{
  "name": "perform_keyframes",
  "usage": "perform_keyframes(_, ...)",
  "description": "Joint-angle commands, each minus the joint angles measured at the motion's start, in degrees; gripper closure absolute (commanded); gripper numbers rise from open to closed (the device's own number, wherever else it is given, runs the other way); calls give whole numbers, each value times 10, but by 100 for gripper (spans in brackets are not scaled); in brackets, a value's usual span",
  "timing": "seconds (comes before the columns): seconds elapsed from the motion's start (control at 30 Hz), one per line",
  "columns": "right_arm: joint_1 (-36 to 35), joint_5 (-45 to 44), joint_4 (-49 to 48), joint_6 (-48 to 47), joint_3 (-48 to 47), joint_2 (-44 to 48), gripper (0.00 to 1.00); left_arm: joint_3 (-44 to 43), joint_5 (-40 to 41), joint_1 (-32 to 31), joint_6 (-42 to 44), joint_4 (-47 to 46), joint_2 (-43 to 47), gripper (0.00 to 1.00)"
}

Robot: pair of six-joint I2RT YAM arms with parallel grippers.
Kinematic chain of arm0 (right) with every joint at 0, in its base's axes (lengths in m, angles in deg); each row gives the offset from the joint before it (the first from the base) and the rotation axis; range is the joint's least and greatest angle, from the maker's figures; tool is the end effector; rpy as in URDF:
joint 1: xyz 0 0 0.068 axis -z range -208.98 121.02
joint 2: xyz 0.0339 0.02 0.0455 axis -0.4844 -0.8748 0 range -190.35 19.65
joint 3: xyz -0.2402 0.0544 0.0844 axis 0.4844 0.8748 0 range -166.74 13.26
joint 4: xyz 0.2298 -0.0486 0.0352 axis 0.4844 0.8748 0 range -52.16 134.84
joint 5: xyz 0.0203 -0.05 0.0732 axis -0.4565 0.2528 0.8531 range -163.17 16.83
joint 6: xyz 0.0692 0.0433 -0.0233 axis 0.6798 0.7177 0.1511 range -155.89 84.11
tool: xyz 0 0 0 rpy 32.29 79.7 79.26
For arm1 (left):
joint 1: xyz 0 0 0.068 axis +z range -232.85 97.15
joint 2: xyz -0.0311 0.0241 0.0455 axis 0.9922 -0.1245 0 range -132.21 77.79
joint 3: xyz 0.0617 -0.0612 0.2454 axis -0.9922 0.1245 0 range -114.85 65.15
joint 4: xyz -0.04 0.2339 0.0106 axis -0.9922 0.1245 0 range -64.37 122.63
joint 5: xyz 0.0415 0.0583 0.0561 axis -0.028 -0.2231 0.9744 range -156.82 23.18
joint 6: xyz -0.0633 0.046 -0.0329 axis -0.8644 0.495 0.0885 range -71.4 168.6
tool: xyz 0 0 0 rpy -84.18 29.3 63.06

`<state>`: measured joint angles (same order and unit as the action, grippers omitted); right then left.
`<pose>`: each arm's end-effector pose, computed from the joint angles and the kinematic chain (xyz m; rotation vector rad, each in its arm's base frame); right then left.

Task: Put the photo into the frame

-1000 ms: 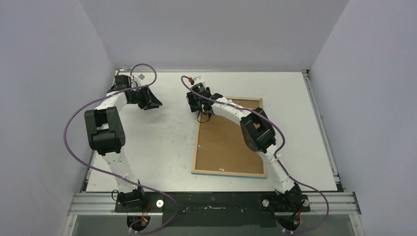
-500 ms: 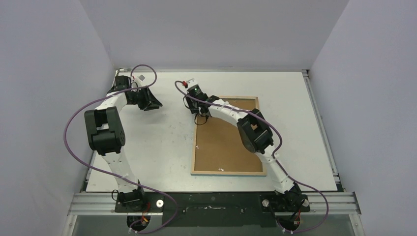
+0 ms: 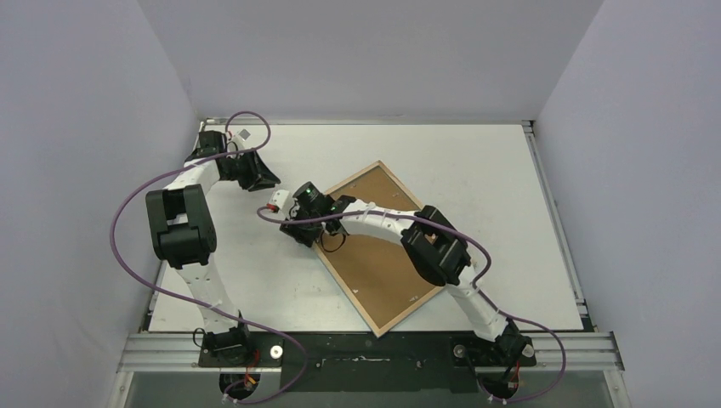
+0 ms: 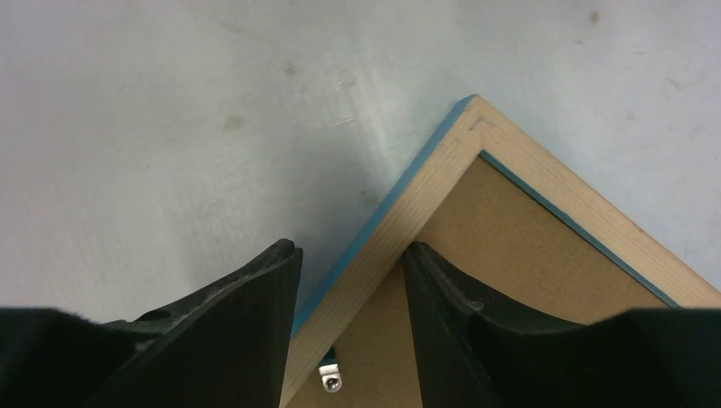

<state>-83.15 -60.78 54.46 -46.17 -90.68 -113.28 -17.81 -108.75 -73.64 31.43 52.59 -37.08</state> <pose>0.2882 0.4266 0.1386 -1.3868 1.9983 0.6152 0.4132 0.0164 0.1655 -0.3081 2.4750 -0.9958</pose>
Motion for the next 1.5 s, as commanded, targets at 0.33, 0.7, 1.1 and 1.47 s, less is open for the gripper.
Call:
perform_keyframes(0.33,83,53,-47,163,202,243,10,-63,-38,-59,66,30,-36,71)
perform_keyframes(0.7,214,30,-82,351,390,415,6,-140,-68,-132,120,71,-109,72)
perform_keyframes(1.1,236,85,-289,462,330,243,8,-192,-80,-164,33,-30,-170,74)
perform_keyframes(1.47,252,88,-442,621,285,116,13,-208,-102,-183,-38,-90,-220,81)
